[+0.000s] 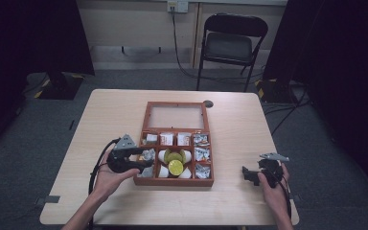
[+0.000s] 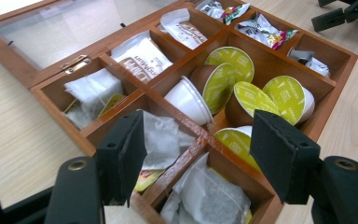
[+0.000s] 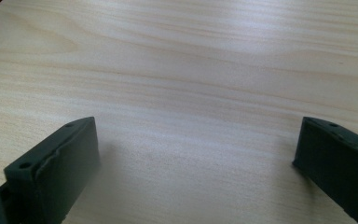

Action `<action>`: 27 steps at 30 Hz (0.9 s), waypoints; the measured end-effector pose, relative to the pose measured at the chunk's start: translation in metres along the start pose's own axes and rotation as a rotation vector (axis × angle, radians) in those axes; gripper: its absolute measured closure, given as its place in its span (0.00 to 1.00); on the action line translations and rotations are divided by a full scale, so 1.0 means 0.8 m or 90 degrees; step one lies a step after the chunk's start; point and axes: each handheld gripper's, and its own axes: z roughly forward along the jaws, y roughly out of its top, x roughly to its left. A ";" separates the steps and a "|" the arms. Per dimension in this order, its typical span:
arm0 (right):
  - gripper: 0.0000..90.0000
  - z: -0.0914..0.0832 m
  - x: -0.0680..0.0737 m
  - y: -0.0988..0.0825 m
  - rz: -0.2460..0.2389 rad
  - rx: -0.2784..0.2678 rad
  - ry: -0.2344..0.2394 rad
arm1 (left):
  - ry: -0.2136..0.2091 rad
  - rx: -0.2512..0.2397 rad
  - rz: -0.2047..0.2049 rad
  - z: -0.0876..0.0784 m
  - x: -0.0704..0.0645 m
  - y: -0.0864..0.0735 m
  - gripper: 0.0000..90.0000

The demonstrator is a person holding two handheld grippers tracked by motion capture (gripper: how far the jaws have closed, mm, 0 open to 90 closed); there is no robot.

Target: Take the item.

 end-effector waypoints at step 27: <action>0.00 0.000 0.000 0.000 0.000 0.001 0.001 | -0.072 0.022 0.033 0.058 -0.029 0.052 0.46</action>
